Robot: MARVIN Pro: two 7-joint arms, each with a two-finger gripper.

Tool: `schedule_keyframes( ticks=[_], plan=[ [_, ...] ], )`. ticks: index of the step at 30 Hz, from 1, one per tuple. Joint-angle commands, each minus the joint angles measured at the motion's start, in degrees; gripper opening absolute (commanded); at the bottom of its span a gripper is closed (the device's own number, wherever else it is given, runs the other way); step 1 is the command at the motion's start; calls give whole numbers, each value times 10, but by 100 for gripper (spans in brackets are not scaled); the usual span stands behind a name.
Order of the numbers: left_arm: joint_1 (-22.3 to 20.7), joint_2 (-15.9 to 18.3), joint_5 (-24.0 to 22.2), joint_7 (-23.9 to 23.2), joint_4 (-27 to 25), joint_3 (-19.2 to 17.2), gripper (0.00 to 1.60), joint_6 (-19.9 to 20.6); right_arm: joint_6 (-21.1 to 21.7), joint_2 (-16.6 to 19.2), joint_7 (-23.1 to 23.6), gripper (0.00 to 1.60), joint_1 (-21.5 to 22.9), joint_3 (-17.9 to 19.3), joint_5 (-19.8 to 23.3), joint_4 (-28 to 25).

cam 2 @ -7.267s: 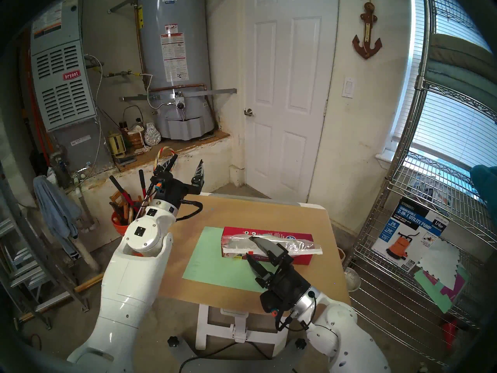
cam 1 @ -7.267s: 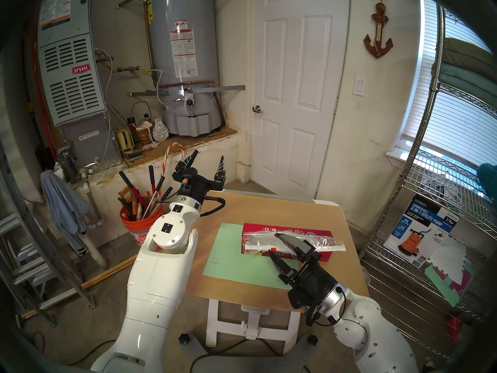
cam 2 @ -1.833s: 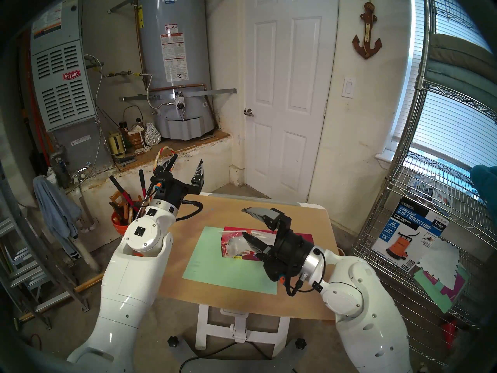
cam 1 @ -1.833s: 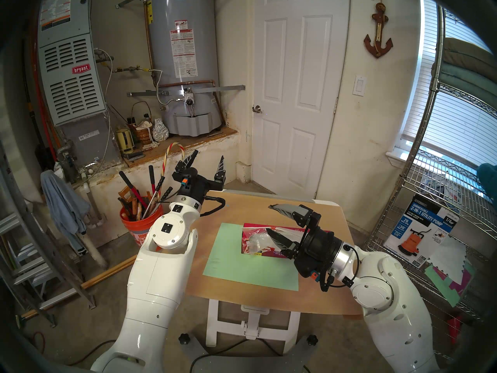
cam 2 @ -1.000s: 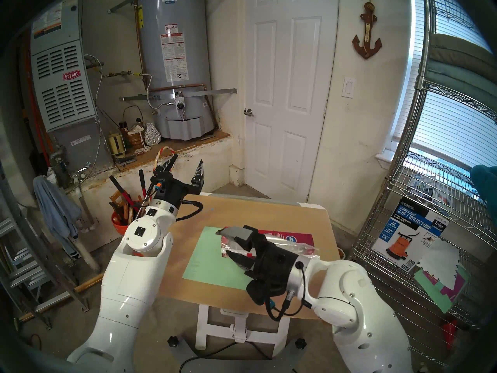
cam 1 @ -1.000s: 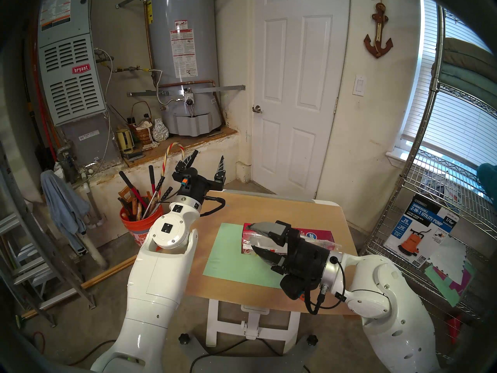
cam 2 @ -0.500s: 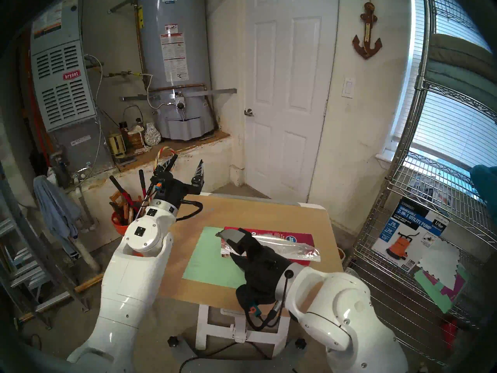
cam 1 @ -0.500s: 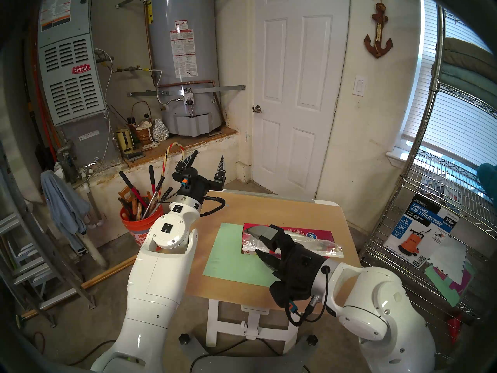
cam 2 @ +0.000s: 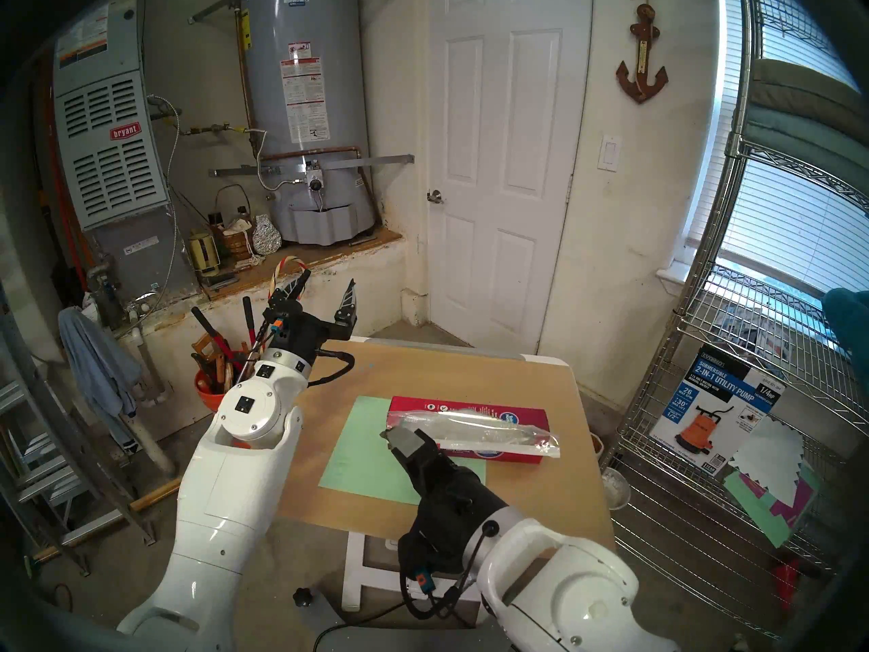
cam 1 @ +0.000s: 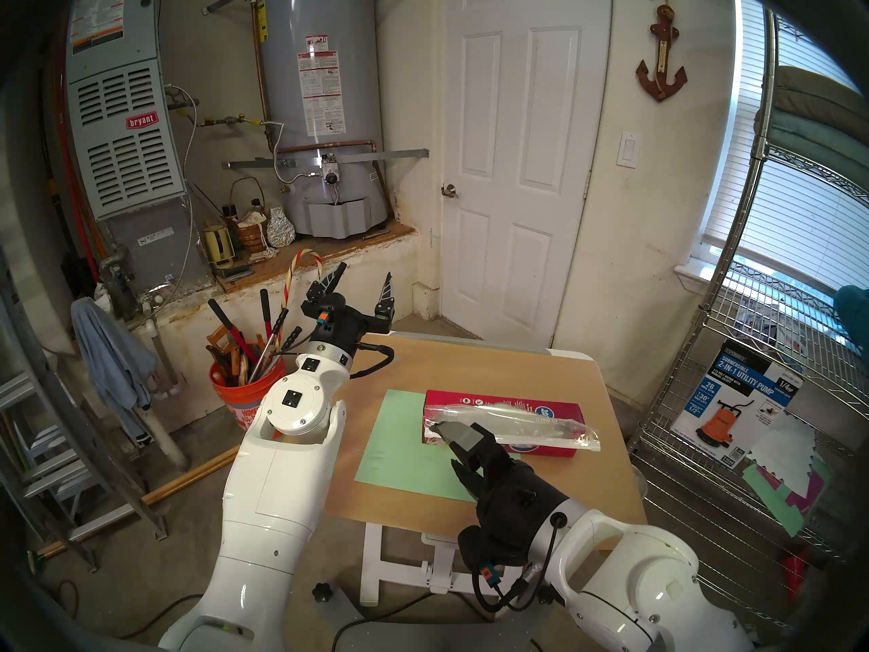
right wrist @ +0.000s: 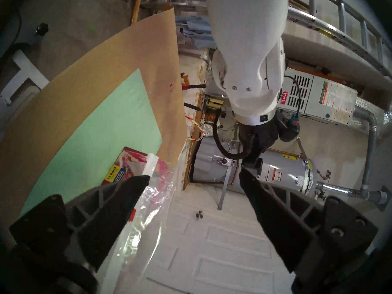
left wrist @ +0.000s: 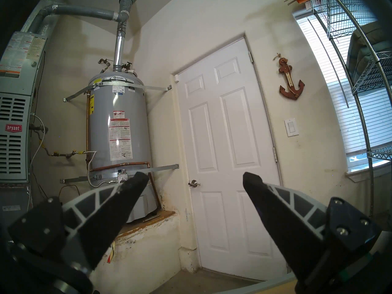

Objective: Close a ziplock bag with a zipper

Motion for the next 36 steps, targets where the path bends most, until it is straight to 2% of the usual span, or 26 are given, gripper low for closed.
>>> schedule_keyframes(
  ticks=[1,5,9,12,16,21,22,27,34,36],
  plan=[
    [-7,1,1,0,-13,-1,160,-2,61,22,-67,160,-6,-25,-49,16],
    [-7,1,1,0,-13,-1,160,-2,82,34,-102,160,10,-43,-81,46],
    [-7,1,1,0,-13,-1,160,-2,111,43,-145,160,18,-58,-83,77],
    [-7,1,1,0,-13,-1,160,-2,127,44,-154,160,21,-62,-95,89],
    [-7,1,1,0,-13,-1,160,-2,159,44,-190,160,26,-69,-121,110],
    [-7,1,1,0,-13,-1,160,-2,192,46,-230,160,34,-78,-122,140],
    [-7,1,1,0,-13,-1,160,-2,199,46,-234,160,39,-82,-134,148],
    [-7,1,1,0,-13,-1,160,-2,225,39,-256,160,52,-90,-126,175],
    [-7,1,1,0,-13,-1,160,-2,262,28,-278,160,77,-105,-143,207],
    [-7,1,1,0,-13,-1,160,-2,271,24,-282,160,83,-107,-136,213]
  ],
)
